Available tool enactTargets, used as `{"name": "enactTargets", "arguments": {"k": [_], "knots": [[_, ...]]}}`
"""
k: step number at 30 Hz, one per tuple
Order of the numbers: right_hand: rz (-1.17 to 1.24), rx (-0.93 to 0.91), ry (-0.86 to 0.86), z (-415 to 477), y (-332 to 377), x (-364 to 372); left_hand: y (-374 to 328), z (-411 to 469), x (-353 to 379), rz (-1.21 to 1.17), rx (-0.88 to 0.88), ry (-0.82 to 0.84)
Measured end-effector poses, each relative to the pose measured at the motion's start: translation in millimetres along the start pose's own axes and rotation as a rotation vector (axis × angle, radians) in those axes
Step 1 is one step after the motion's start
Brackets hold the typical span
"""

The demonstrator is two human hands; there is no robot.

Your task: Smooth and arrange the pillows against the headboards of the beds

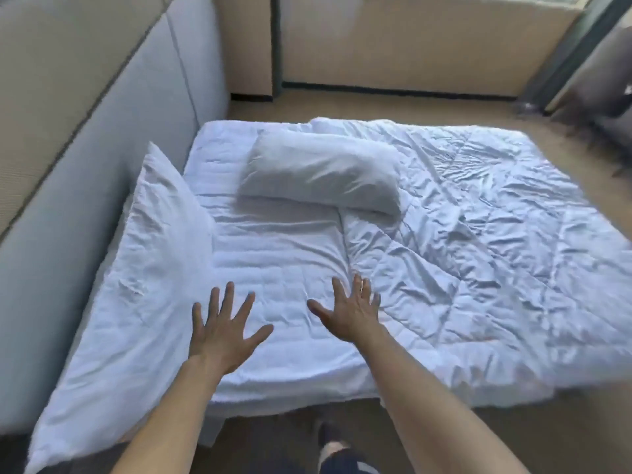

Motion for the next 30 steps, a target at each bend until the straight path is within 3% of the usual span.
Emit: {"name": "enactTargets", "arguments": {"k": [7, 17, 30], "knots": [[0.055, 0.433, 0.045, -138, -162, 14, -162, -41, 35, 0.096, 0.41, 0.088], [0.196, 0.936, -0.091, -297, -370, -10, -429, -116, 73, 0.193, 0.901, 0.104], [0.241, 1.178, -0.25, -369, -641, -78, -753, -182, 114, 0.195, 1.198, 0.087]]}}
Point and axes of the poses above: each hand's wrist, its own z-axis towards the middle knuckle, its own x-axis out of the palm, y = z × x, the point moved 6 cm from there along z, towards the middle knuckle, and after that the axes turned 12 degrees about -y, right-handed, at the moved point
